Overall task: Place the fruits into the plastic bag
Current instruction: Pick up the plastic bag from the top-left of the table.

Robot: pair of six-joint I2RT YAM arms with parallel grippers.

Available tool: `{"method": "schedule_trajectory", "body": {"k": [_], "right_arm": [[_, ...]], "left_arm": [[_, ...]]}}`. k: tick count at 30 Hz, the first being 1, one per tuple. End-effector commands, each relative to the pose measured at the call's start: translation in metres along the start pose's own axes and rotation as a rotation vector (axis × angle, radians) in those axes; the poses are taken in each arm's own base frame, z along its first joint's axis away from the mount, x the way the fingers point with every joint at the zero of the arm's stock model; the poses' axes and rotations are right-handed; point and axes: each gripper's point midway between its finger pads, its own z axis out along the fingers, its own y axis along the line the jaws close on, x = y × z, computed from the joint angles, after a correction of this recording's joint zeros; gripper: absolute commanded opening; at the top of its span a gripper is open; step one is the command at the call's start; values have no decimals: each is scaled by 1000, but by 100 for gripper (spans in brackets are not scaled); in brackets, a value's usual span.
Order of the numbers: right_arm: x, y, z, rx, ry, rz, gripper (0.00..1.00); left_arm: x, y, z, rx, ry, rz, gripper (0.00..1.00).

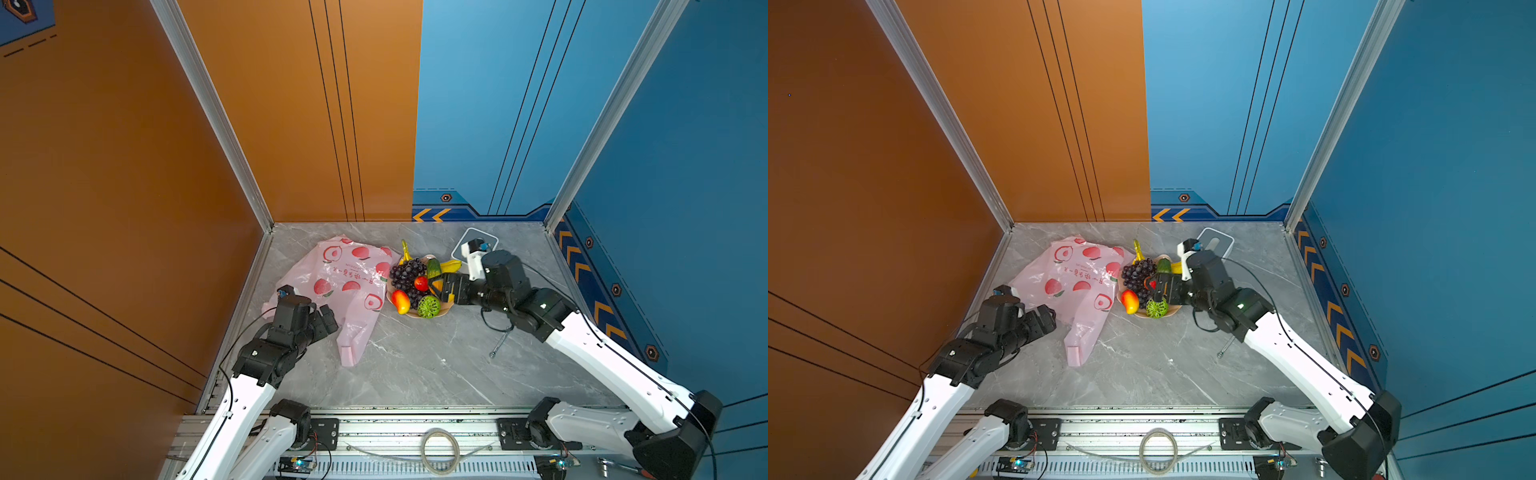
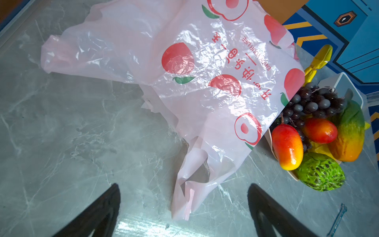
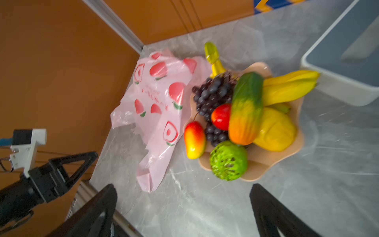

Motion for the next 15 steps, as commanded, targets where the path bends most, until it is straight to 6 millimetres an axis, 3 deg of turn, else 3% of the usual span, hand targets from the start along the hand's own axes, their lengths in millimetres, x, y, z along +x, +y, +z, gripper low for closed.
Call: {"method": "schedule_trajectory", "body": {"k": [1, 6, 9, 15], "right_arm": [[32, 31, 24, -34, 36, 68, 100], [77, 86, 63, -138, 82, 127, 100], [104, 105, 88, -151, 112, 157, 99], [147, 110, 140, -116, 174, 236, 94]], "left_arm": [[-1, 11, -7, -22, -23, -28, 98], [-14, 17, -23, -13, -100, -49, 97], [-20, 22, -35, -6, -151, -62, 98], [-25, 26, -51, 25, -225, -62, 98]]}}
